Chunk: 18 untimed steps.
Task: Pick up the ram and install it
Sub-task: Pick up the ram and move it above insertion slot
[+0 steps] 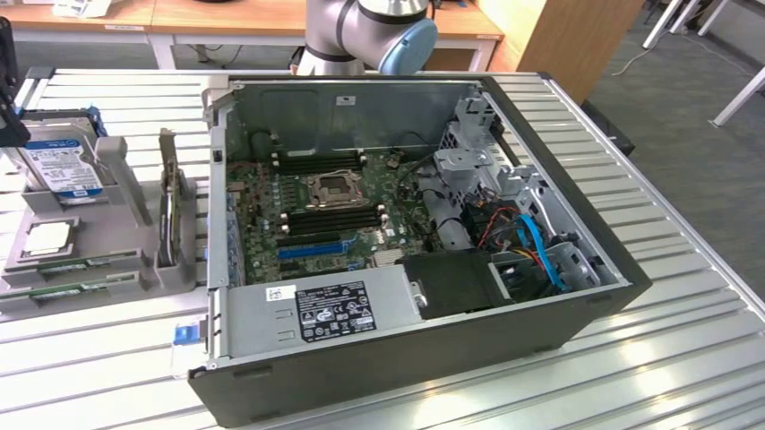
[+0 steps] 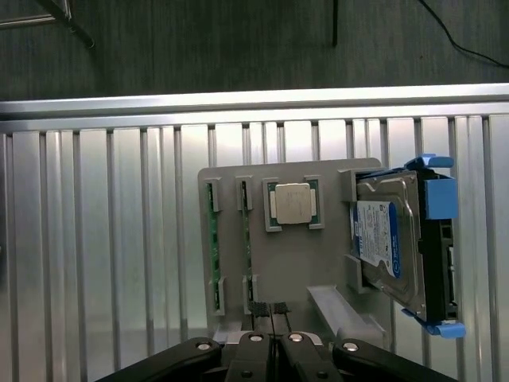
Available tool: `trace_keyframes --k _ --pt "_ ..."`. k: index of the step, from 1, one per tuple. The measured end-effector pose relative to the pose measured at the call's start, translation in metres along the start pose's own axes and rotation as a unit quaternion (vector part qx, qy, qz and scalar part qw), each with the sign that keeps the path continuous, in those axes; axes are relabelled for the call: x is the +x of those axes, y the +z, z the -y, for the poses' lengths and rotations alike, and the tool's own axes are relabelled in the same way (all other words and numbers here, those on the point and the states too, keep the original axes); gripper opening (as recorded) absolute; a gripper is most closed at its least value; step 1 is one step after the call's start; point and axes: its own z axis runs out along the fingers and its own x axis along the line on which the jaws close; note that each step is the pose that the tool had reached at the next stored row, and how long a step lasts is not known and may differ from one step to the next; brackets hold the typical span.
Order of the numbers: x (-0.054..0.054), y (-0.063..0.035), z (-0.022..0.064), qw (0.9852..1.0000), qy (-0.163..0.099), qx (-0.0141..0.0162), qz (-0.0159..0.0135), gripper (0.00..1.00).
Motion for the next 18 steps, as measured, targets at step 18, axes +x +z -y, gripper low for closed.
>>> trace_keyframes --k 18 --pt "0.0 0.0 0.0 1.0 0.0 -0.0002 0.0037 0.1"
